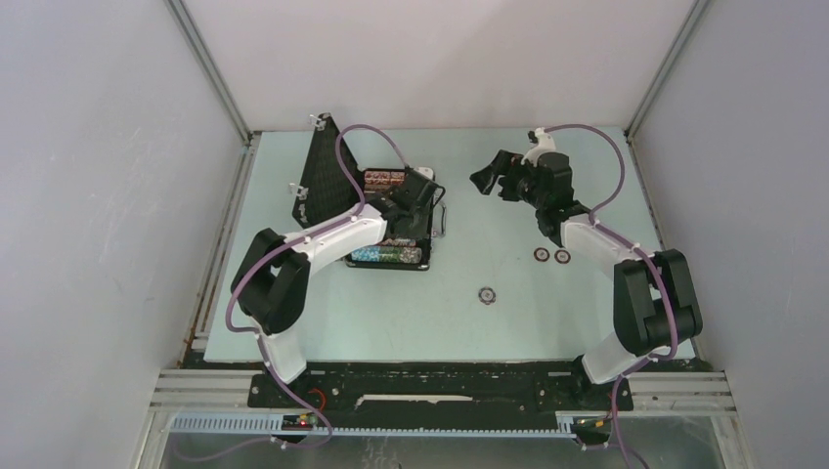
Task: Pack up texas hold em set
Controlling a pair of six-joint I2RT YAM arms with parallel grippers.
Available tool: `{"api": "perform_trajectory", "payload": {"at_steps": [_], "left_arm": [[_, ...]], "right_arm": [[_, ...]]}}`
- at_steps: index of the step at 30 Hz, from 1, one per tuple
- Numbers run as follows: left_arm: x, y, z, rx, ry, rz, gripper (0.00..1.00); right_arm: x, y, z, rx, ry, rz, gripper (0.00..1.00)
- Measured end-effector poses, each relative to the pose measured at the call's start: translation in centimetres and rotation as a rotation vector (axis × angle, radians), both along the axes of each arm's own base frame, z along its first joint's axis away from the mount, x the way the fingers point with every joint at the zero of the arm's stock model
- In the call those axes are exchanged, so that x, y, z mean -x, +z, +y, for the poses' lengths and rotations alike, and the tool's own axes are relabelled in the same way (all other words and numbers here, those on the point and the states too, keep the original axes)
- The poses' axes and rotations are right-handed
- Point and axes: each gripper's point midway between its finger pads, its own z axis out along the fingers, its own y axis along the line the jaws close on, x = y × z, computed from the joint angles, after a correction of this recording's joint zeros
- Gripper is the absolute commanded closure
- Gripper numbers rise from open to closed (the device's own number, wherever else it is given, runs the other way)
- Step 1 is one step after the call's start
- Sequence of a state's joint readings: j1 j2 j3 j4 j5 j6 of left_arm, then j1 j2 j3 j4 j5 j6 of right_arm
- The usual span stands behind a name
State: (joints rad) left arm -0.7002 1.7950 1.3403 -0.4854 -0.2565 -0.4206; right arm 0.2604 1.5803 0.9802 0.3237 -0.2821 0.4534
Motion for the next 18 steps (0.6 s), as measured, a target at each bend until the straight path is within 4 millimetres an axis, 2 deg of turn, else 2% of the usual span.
{"api": "perform_trajectory", "payload": {"at_steps": [10,18], "left_arm": [[0.0,-0.3,0.0,-0.004,0.001,0.005,0.84],[0.4,-2.1,0.4,-0.043,0.002,0.049,0.8]], "right_arm": [[0.4,0.0,0.7,0.002,0.017,-0.003,0.0],[0.4,0.0,0.7,0.002,0.018,-0.003,0.0]]}}
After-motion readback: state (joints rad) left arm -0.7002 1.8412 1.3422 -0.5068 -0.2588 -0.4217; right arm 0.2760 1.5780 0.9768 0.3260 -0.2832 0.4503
